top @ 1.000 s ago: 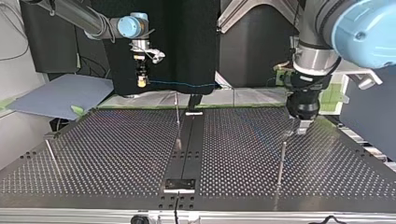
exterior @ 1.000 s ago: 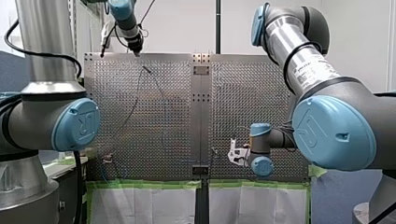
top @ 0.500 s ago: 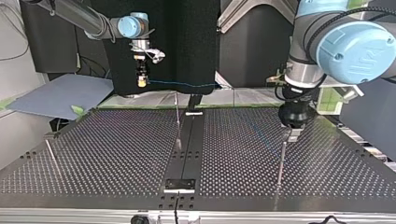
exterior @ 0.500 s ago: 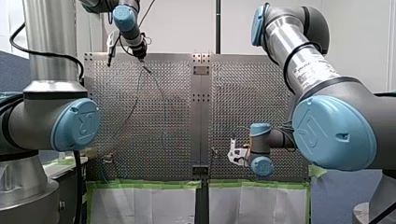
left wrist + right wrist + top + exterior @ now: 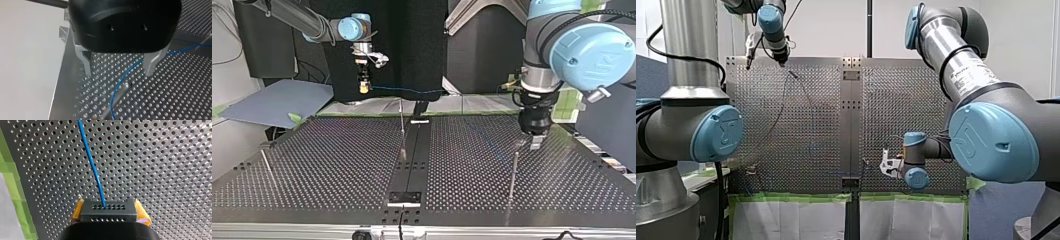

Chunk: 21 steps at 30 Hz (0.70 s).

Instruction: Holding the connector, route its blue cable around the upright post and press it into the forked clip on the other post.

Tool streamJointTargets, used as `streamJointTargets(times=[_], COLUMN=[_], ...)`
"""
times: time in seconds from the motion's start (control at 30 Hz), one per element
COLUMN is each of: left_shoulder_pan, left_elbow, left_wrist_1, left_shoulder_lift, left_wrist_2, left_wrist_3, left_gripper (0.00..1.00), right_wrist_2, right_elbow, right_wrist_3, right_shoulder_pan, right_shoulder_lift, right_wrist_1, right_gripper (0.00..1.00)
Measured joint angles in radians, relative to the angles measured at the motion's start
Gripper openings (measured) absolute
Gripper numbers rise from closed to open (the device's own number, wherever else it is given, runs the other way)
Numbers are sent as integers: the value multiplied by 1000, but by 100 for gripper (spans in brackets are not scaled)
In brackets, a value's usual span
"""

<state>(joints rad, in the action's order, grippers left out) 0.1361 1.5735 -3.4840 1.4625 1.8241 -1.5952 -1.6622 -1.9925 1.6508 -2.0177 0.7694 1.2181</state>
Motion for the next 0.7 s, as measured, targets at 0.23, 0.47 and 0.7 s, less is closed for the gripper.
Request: streamJointTargets(times=[0.23,0.47,0.7], left_shoulder_pan=[1,2,3], left_elbow=[0,0,0], left_wrist_1=[-4,-4,-2], left_shoulder_lift=[0,0,0], left_wrist_2=[46,56,55], left_wrist_3=[5,3,5], left_gripper=[98,98,98], right_wrist_2=[0,-1,-1], right_elbow=[0,0,0], right_wrist_3=[0,0,0], right_shoulder_pan=[0,-1,-1], right_shoulder_lift=[0,0,0], right_wrist_1=[0,0,0], right_gripper=[0,0,0])
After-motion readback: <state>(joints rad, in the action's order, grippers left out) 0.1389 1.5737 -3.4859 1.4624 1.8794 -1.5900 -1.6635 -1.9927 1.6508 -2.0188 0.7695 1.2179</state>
